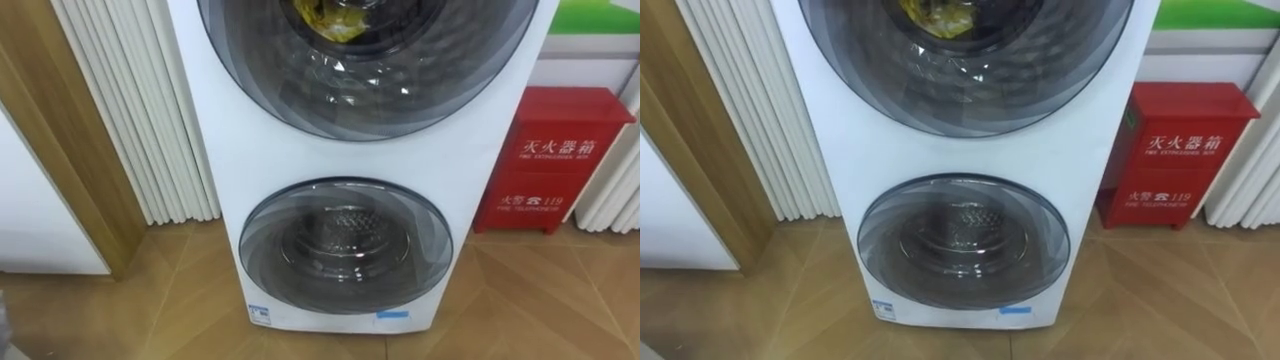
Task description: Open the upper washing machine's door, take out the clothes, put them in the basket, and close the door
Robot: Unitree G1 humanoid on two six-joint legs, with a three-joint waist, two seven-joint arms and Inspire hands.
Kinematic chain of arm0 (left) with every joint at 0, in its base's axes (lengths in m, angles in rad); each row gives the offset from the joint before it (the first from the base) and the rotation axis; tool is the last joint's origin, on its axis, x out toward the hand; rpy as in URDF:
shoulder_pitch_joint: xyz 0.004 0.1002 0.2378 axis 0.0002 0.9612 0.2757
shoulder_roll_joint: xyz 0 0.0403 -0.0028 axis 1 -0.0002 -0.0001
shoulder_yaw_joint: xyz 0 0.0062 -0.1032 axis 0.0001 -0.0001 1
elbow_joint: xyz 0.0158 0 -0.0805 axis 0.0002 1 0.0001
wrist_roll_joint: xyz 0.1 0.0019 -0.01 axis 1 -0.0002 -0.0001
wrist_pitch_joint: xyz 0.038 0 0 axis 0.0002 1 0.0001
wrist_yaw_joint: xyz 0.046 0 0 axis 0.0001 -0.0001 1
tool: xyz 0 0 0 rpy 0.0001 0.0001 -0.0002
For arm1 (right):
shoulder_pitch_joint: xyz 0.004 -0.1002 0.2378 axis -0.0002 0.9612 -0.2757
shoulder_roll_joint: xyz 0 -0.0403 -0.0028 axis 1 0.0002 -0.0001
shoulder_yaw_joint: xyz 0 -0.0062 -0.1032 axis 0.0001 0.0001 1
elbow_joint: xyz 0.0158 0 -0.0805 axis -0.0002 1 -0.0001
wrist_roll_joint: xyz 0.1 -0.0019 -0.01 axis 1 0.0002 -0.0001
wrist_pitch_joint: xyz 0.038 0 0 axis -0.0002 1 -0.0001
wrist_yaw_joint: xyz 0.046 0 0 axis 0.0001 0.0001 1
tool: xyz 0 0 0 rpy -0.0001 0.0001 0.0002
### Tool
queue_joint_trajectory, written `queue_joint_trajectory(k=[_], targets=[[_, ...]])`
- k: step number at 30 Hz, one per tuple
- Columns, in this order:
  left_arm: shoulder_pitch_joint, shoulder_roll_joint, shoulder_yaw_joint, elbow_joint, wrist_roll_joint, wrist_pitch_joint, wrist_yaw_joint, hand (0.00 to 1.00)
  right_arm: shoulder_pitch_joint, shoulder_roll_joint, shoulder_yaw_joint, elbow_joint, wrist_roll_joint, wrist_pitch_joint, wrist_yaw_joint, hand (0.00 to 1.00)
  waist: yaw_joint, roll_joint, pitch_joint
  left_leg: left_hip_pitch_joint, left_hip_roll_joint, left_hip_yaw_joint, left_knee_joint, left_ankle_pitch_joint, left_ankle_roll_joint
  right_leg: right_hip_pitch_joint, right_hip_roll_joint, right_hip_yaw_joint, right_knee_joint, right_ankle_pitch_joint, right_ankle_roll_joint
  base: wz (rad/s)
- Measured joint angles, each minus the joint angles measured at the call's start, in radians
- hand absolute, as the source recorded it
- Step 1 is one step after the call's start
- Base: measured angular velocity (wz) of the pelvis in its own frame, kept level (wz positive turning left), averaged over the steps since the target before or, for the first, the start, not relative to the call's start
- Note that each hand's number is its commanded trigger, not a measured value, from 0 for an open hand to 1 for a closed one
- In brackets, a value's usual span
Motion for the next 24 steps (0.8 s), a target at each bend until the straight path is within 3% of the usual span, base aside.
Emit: queue_joint_trajectory(k=[5,11,13,16,20,24], targets=[[-0.002,0.021,0.008,0.008,0.007,0.02,-0.003,0.0,-0.16,-0.036,-0.033,-0.239,-0.054,-0.004,-0.079,0.0,0.003,-0.023,0.0051,-0.001,-0.001,0.003,0.012,0.0,0.0,0.003,-0.001,0.0,0.001,0.0,0.0,0.0],[0.015,0.068,0.03,-0.019,0.016,0.079,-0.023,0.0,-0.297,-0.11,-0.042,-0.495,-0.138,0.002,-0.172,0.0,0.024,-0.055,-0.0082,-0.012,-0.001,-0.001,0.012,0.0,0.0,-0.006,0.0,-0.002,0.003,0.0,0.0,0.01],[0.013,0.073,0.04,-0.032,0.056,0.093,-0.024,0.0,-0.358,-0.116,-0.062,-0.502,-0.159,0.008,-0.192,0.0,0.027,-0.064,-0.013,-0.012,-0.001,-0.002,0.012,0.0,0.0,-0.01,0.0,-0.002,0.009,0.0,0.0,0.0],[0.013,0.074,0.049,-0.042,0.091,0.107,-0.034,0.0,-0.472,-0.12,-0.096,-0.522,-0.16,0.034,-0.229,0.0,0.029,-0.062,-0.0119,-0.012,0.0,-0.004,0.009,0.0,0.0,-0.01,-0.001,-0.002,0.02,0.0,0.0,0.0],[0.017,0.075,0.059,-0.073,0.115,0.136,-0.033,0.0,-0.609,-0.162,-0.099,-0.541,-0.145,0.053,-0.271,0.0,0.037,-0.066,-0.01,-0.013,0.0,-0.006,0.007,0.0,0.0,-0.015,-0.001,-0.006,0.019,0.0,0.0,-0.01],[0.022,0.079,0.08,-0.081,0.141,0.159,-0.031,0.0,-0.658,-0.205,-0.11,-0.541,-0.12,0.065,-0.31,0.0,0.06,-0.081,-0.0066,-0.007,0.0,-0.041,0.006,0.0,0.0,-0.012,0.001,-0.012,0.02,0.0,0.0,0.01]])
